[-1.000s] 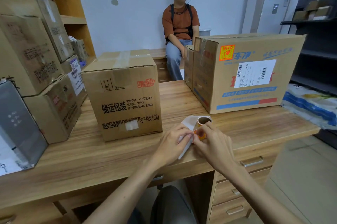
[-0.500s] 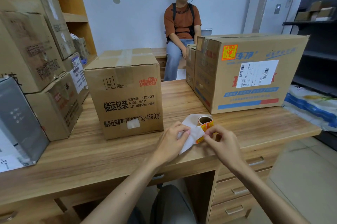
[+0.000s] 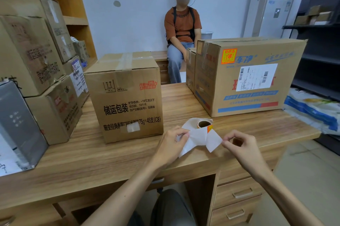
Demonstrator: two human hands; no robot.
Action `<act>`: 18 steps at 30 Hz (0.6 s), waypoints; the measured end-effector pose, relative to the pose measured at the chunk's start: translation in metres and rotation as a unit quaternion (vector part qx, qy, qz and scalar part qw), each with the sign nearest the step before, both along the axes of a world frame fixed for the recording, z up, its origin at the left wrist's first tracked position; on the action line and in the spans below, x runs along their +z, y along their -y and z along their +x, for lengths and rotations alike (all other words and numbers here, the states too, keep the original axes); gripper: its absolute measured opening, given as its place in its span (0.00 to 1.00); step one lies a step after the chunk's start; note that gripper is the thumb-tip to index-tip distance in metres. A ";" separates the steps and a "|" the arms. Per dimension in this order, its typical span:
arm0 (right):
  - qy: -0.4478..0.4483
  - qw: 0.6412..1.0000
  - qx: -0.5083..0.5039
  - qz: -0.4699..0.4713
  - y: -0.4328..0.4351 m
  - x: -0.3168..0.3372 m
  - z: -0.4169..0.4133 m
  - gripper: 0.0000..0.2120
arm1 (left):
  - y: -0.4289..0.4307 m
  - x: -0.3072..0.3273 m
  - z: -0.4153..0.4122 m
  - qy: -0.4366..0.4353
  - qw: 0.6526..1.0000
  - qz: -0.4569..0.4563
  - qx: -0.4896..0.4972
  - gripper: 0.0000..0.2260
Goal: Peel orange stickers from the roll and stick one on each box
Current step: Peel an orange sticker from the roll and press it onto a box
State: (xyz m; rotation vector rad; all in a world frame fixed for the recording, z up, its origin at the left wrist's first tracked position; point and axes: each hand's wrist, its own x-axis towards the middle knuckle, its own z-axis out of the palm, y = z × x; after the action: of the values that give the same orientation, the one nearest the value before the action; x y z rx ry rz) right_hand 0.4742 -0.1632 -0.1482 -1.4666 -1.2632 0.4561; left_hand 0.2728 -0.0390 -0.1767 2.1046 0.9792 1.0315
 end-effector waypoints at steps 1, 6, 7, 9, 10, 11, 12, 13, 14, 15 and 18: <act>-0.004 1.000 -0.005 0.004 0.002 0.002 0.001 0.08 | 0.000 0.001 0.000 0.005 1.000 0.001 0.004 0.09; -0.011 0.999 -0.021 0.044 0.007 0.020 -0.003 0.07 | 0.004 0.007 -0.003 0.026 1.000 -0.013 0.005 0.09; -0.007 0.998 -0.027 0.053 0.008 0.025 -0.005 0.08 | 0.005 0.008 -0.004 0.022 1.000 -0.018 0.004 0.10; 0.021 0.996 -0.040 0.076 0.011 0.033 -0.010 0.08 | 0.005 0.010 -0.006 0.023 1.000 -0.012 0.003 0.12; 0.051 0.994 -0.046 0.090 0.012 0.036 -0.014 0.08 | 0.006 0.012 -0.007 0.028 1.000 0.000 0.005 0.12; 0.092 0.988 -0.054 0.107 0.012 0.039 -0.019 0.09 | 0.007 0.017 -0.008 0.034 0.999 0.014 0.010 0.12; 0.146 0.979 -0.068 0.124 0.010 0.041 -0.024 0.09 | 0.010 0.024 -0.009 0.041 0.999 0.025 0.017 0.10; 0.208 0.964 -0.086 0.140 0.008 0.042 -0.029 0.08 | 0.013 0.033 -0.011 0.052 0.998 0.036 0.026 0.08; 0.272 0.944 -0.102 0.157 0.004 0.044 -0.035 0.08 | 0.016 0.043 -0.013 0.065 0.996 0.043 0.034 0.06; 0.330 0.921 -0.113 0.175 0.000 0.045 -0.042 0.07 | 0.020 0.053 -0.016 0.081 0.995 0.044 0.037 0.06; 0.441 0.860 -0.115 0.231 -0.014 0.050 -0.064 0.08 | 0.030 0.082 -0.026 0.128 0.992 0.007 0.019 0.06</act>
State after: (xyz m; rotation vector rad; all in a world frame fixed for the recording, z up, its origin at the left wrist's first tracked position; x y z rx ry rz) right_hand 0.4103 -0.1496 -0.0981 -1.3956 -1.7006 -0.7420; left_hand 0.2470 -0.0694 -0.0949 1.9118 0.8883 1.2919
